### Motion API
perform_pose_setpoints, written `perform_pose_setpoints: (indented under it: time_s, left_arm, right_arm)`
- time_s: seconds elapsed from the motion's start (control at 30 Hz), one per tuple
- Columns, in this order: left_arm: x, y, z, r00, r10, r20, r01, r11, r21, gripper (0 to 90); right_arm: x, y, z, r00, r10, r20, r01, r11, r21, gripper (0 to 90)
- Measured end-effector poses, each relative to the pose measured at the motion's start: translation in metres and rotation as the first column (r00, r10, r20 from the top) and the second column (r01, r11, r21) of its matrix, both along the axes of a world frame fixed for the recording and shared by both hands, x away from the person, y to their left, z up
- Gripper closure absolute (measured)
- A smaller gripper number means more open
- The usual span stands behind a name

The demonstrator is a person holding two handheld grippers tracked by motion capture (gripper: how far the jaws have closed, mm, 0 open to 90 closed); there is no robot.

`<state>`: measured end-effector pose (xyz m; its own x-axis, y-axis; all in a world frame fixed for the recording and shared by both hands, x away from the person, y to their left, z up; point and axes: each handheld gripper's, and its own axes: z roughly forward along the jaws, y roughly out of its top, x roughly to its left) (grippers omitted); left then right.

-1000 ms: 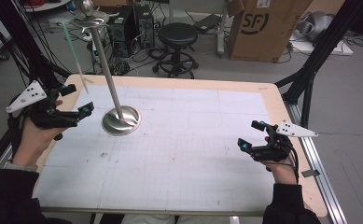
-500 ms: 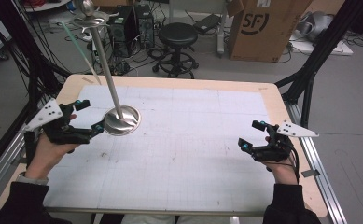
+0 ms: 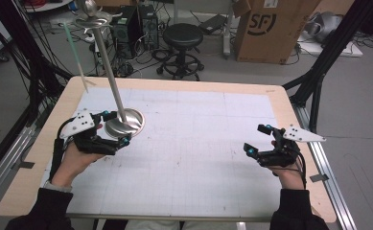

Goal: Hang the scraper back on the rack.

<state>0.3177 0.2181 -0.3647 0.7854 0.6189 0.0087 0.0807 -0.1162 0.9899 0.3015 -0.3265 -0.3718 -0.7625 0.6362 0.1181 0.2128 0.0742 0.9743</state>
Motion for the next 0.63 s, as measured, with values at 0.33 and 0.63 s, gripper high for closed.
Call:
perform_pose_setpoints:
  time_s: [0.33,0.63]
  left_arm:
    - [-0.002,0.001,-0.015,0.9994,0.021,-0.026,-0.022,0.9993,-0.032,6.4]
    - [-0.002,0.005,-0.018,0.9985,0.042,-0.035,-0.043,0.9983,-0.039,6.4]
  right_arm:
    - [0.001,0.003,-0.006,0.9999,0.006,-0.015,-0.006,1.0,-0.006,0.9]
    - [0.001,0.002,-0.009,0.9998,0.003,-0.019,-0.003,1.0,-0.007,0.9]
